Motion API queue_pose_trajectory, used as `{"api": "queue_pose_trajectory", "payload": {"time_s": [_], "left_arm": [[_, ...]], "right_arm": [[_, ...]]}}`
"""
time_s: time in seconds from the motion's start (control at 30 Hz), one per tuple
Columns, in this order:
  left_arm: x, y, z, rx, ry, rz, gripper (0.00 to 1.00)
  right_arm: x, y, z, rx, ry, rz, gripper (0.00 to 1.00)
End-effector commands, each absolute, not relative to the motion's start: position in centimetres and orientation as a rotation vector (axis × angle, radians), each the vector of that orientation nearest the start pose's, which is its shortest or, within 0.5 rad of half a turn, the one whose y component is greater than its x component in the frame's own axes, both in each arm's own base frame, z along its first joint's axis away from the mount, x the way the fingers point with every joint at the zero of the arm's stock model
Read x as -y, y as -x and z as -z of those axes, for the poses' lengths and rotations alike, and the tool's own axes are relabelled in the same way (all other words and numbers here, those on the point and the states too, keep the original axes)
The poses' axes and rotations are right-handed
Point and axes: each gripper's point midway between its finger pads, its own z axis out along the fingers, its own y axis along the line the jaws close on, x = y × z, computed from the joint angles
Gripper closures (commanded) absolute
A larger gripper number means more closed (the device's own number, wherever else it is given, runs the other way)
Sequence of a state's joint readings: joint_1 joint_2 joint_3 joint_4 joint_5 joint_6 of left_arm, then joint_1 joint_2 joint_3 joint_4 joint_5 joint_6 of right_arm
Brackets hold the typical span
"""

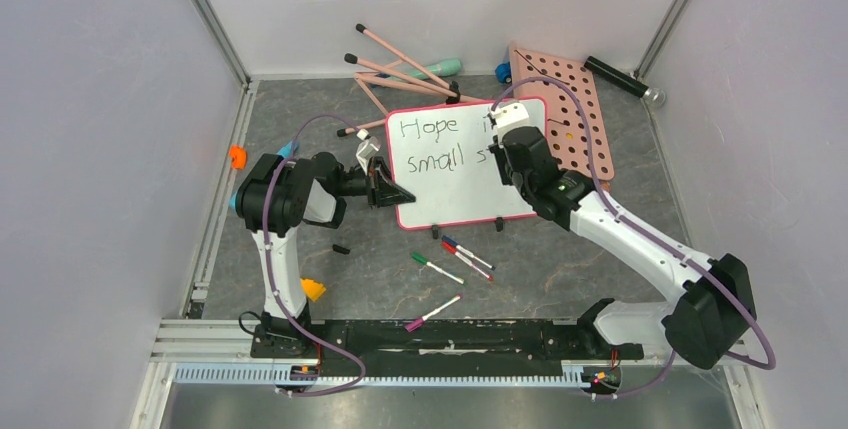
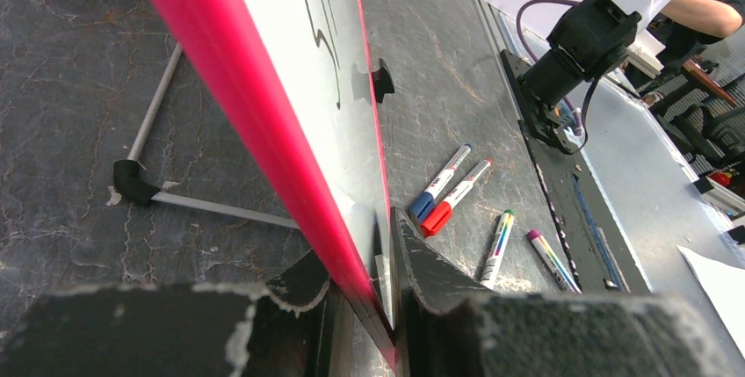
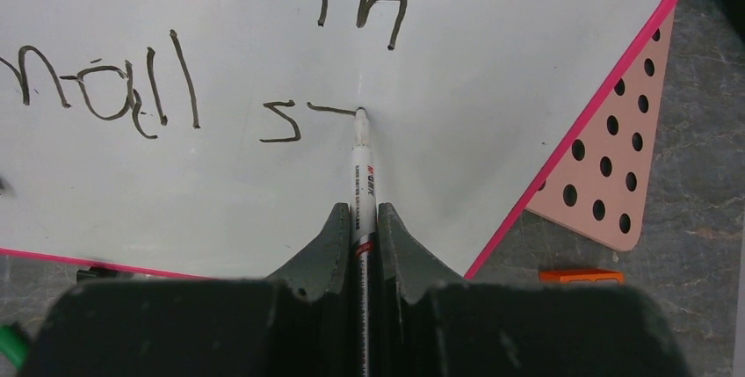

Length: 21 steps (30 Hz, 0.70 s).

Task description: Write a sentence on the whiteboard

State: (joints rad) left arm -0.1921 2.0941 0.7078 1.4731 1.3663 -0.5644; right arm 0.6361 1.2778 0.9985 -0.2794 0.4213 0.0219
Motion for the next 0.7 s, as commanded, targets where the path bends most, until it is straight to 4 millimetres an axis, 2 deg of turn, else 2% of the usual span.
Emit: {"api": "queue_pose_trajectory", "payload": {"time_s": [0.0, 0.1, 0.37, 0.67], "left_arm": [[24.2, -30.1, -8.6, -1.396, -1.077, 1.490, 0.84], [24.2, -30.1, -8.6, -1.396, -1.077, 1.489, 0.84], [24.2, -30.0, -8.6, -1.398, -1.076, 1.491, 0.84], [24.2, -30.1, -8.6, -1.396, -1.077, 1.490, 0.84]], "right_arm": [[-16.9, -34.9, -24.3, -1.933, 0.351, -0.015, 1.00], [-17.5, -35.1, -24.9, -1.922, 0.357, -0.039, 1.00], [-18.1, -36.1, -24.7, -1.927, 0.357, -0.032, 1.00], [-17.9, -35.9, -22.5, -1.971, 0.378, -0.009, 1.00]]}}
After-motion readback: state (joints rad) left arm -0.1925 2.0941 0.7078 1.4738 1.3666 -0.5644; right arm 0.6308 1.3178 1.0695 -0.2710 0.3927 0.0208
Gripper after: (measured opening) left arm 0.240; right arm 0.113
